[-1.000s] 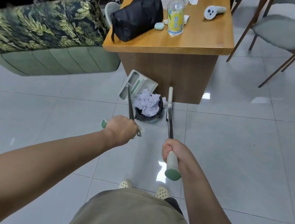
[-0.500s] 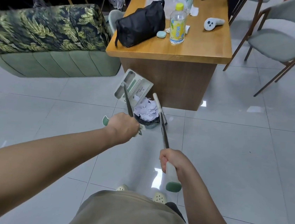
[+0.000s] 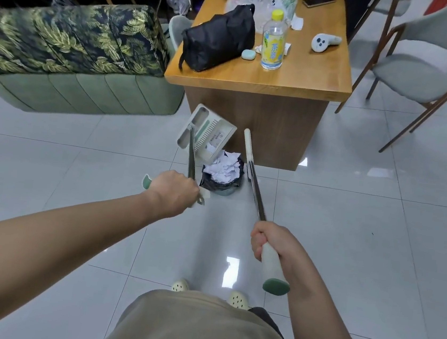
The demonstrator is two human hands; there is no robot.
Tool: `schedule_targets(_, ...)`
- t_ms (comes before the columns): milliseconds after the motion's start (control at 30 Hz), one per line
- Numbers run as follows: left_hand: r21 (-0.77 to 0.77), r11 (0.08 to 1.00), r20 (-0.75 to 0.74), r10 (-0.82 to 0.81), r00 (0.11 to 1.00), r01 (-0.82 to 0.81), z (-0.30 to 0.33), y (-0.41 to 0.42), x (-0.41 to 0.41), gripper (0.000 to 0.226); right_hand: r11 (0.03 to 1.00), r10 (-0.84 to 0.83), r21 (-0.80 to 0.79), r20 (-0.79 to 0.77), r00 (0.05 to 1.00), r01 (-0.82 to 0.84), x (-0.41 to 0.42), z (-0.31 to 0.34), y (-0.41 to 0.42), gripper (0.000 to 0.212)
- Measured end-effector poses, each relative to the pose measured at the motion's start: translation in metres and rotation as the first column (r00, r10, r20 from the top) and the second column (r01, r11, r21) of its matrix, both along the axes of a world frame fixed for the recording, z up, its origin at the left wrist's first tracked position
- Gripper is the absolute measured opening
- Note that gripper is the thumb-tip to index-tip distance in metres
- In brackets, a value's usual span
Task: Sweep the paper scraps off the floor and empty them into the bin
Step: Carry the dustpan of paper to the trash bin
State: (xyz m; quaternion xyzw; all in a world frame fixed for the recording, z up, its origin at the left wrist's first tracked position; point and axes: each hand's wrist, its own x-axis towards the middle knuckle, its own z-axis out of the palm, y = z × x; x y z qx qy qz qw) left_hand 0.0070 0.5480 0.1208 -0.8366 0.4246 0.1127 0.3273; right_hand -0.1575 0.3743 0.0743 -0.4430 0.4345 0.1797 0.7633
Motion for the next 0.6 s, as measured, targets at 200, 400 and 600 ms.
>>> schedule_targets(200, 0.044, 0.999, -0.048, -0.012, 0.999, 0.015, -0.015, 0.018, -0.011, 0.027, 0.990, -0.053, 0.128, 0.012, 0.999, 0.051, -0.001, 0.006, 0.006, 0.036)
schedule_targets(400, 0.010, 1.000, 0.008, 0.029, 1.000, -0.029, -0.017, 0.032, -0.006, 0.026, 0.938, -0.010, 0.347, -0.031, 0.999, 0.020, -0.003, -0.024, 0.011, 0.051)
schedule_targets(600, -0.087, 0.984, 0.012, 0.157, 0.988, -0.155, -0.015, 0.049, 0.001, 0.027, 0.967, 0.037, 0.256, -0.201, 0.979, 0.016, -0.027, -0.109, 0.020, 0.037)
